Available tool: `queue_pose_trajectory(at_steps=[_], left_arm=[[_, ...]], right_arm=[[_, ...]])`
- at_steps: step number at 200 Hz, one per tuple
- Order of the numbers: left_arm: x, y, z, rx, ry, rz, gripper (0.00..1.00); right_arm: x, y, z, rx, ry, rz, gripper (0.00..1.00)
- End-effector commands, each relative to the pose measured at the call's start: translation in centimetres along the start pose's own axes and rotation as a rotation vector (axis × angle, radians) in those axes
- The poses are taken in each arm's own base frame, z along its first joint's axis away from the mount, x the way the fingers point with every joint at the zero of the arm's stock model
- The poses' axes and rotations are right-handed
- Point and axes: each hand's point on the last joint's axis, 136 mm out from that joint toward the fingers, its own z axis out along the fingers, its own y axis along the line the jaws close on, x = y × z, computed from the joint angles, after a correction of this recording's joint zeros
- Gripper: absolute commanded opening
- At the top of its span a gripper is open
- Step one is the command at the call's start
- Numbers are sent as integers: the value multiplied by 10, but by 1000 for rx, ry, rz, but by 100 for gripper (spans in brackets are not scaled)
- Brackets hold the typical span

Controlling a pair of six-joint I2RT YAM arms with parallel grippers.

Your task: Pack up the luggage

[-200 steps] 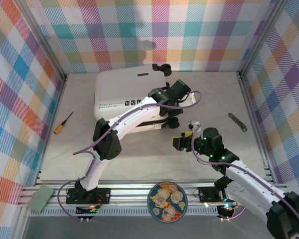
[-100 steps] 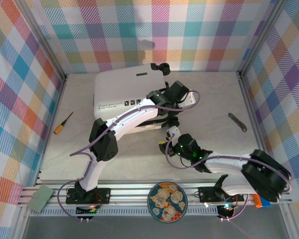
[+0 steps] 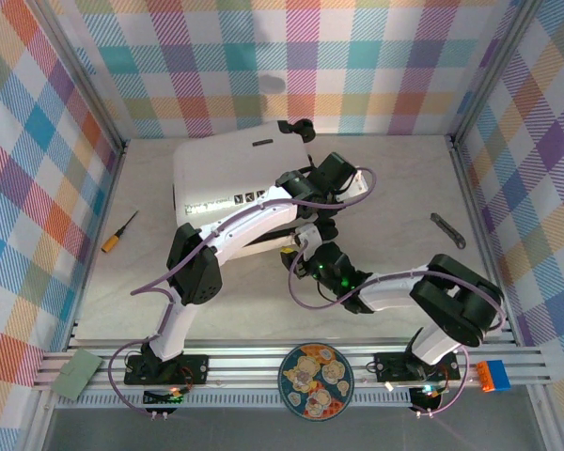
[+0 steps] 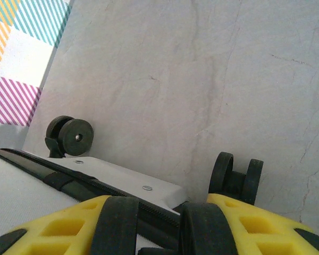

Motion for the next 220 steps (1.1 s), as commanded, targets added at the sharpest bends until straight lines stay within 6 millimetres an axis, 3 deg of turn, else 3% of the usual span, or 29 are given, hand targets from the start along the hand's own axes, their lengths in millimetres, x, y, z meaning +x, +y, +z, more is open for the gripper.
queue_pose_trajectory(at_steps=[1, 62, 102, 220], left_arm=[[-40, 58, -62, -131, -196, -279, 11], [-40, 58, -67, -127, -217, -286, 10], [-37, 59, -71, -128, -227, -285, 10], [-28, 45, -75, -76, -248, -287, 9]], right_arm=[[-19, 2, 7, 18, -65, -3, 46], [-16, -27, 3, 172, -65, 5, 19], [-13, -42, -4, 208, -54, -10, 8], [-12, -120, -35, 449, -60, 95, 1]])
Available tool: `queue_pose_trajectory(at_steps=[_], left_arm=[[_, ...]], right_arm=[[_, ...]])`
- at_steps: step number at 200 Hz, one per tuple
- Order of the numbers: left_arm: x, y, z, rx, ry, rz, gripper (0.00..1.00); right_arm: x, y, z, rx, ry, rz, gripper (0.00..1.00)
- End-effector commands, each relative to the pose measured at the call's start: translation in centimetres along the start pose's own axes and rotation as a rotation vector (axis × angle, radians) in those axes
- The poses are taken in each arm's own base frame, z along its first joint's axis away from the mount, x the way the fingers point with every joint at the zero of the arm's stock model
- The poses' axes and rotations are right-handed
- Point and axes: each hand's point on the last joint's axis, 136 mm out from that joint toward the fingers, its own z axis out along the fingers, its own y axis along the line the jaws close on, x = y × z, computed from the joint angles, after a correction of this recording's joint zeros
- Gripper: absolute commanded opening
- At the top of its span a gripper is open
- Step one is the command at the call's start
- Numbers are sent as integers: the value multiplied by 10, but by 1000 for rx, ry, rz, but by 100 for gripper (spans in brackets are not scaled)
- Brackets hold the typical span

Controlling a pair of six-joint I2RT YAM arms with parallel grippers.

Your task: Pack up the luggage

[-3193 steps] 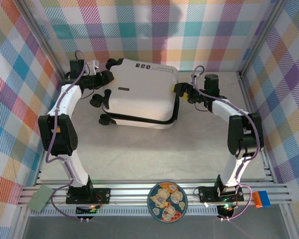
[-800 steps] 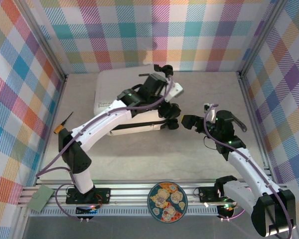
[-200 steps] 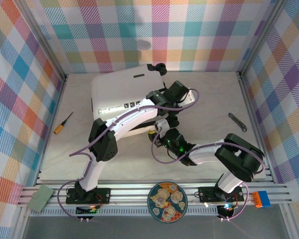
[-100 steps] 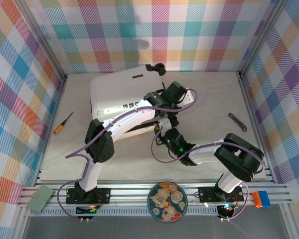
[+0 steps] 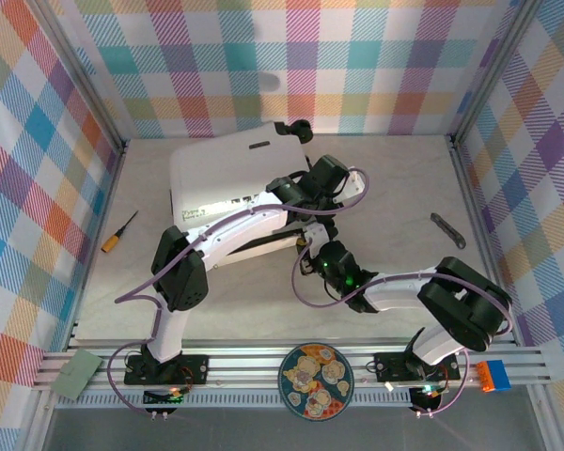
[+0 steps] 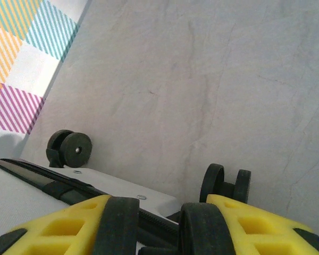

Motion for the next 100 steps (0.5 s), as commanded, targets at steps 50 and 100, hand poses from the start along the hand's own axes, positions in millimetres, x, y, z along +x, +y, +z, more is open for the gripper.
queue_pose_trajectory(at_steps=[50, 100], left_arm=[[-30, 48, -48, -105, -152, -252, 9], [-34, 65, -45, -191, -159, -307, 11]], right_arm=[[-7, -79, -18, 279, -56, 185, 0], [-6, -65, -21, 168, -74, 181, 0]])
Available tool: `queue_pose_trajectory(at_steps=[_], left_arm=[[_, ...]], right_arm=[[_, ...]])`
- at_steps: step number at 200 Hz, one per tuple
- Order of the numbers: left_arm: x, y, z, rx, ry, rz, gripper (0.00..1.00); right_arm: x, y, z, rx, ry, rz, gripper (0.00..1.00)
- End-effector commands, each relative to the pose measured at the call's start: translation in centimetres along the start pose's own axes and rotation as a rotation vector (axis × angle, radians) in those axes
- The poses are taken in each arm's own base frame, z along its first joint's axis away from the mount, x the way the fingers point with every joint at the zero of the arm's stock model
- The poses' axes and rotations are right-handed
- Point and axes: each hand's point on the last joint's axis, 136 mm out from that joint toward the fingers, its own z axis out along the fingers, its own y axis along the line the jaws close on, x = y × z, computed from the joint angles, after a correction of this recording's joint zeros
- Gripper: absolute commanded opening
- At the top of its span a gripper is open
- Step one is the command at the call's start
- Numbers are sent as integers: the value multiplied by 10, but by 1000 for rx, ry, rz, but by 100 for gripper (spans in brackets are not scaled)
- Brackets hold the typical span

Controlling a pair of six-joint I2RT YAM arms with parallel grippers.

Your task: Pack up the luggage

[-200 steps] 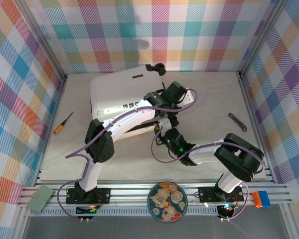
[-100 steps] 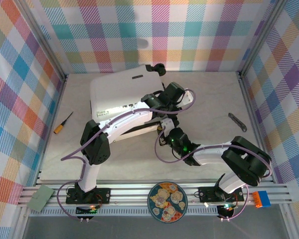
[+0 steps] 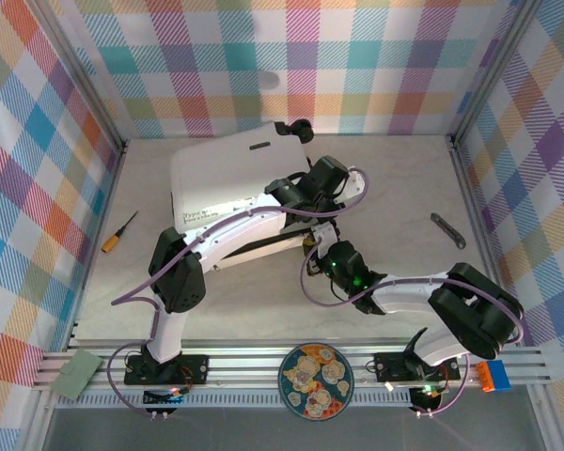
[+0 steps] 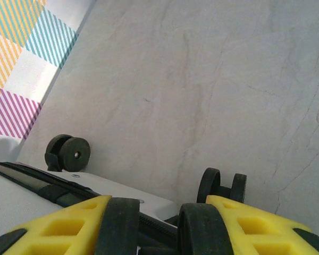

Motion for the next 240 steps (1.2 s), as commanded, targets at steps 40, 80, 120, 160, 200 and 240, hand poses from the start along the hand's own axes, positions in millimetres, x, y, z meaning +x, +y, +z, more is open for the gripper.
queue_pose_trajectory(at_steps=[40, 80, 120, 160, 200, 240], left_arm=[[-37, 83, -40, -274, -175, -361, 11], [-37, 80, -43, -263, -204, -382, 11], [-32, 70, -40, -224, -210, -372, 9], [-35, 68, -48, -205, -250, -373, 8], [-39, 69, -51, -202, -261, -368, 8], [-46, 75, -54, -214, -272, -371, 8]], right_arm=[[-6, -50, -2, 176, -47, 96, 0], [-2, -76, -7, 282, -41, 165, 0], [-5, -106, -13, 346, -60, 276, 0], [-17, -109, -9, 296, -79, 270, 0], [-19, -74, -11, 92, -126, 200, 0], [-16, -26, -19, -89, -145, 36, 17]])
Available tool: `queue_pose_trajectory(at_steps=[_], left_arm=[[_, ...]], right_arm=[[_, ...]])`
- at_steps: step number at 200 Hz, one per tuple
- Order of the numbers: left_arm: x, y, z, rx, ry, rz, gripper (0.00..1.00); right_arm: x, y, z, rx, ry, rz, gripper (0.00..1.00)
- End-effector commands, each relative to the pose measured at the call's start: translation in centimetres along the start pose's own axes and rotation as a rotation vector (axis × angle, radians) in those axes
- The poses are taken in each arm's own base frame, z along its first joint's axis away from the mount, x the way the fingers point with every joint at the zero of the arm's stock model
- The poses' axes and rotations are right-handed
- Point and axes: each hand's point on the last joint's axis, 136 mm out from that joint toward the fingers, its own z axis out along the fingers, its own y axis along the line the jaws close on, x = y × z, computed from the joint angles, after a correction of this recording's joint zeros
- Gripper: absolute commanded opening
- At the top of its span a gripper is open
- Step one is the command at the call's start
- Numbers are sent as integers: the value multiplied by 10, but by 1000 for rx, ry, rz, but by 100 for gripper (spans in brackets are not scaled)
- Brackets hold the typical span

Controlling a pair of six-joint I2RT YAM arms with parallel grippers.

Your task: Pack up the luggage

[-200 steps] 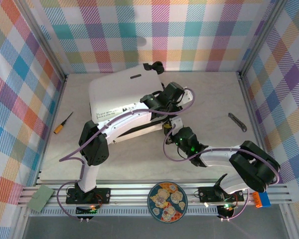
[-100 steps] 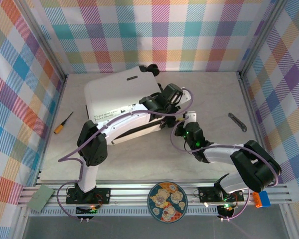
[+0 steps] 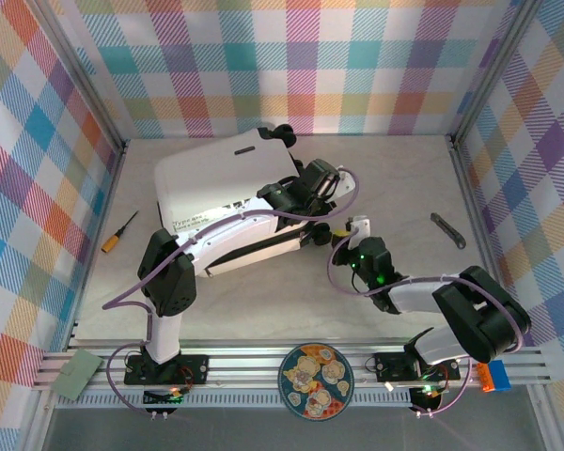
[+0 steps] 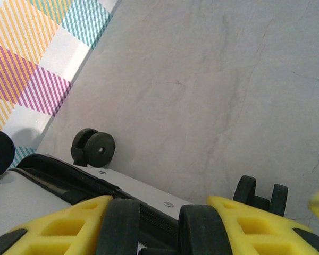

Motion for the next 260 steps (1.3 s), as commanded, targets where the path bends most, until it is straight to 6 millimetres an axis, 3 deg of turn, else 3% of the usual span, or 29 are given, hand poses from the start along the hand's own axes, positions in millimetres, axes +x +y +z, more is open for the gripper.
queue_pose_trajectory(at_steps=[1, 35, 79, 115, 160, 195, 260], left_arm=[[-67, 58, -46, -103, -271, -353, 8], [-73, 63, -49, -105, -285, -366, 8], [-78, 65, -48, -105, -293, -372, 8], [-72, 61, -49, -93, -266, -365, 8], [-71, 60, -51, -81, -265, -368, 8], [-70, 57, -52, -69, -267, -370, 8], [-66, 57, -50, -75, -260, -365, 7]], right_arm=[[-19, 40, -9, -167, -94, -108, 17], [-20, 66, -14, -234, -129, -143, 34], [-14, 95, -1, -273, -115, -197, 35], [-17, 100, 12, -245, -128, -192, 36], [-26, 85, 31, -115, -141, -169, 36], [-30, 78, 35, -66, -160, -159, 24], [-39, 65, 17, -30, -190, -161, 5]])
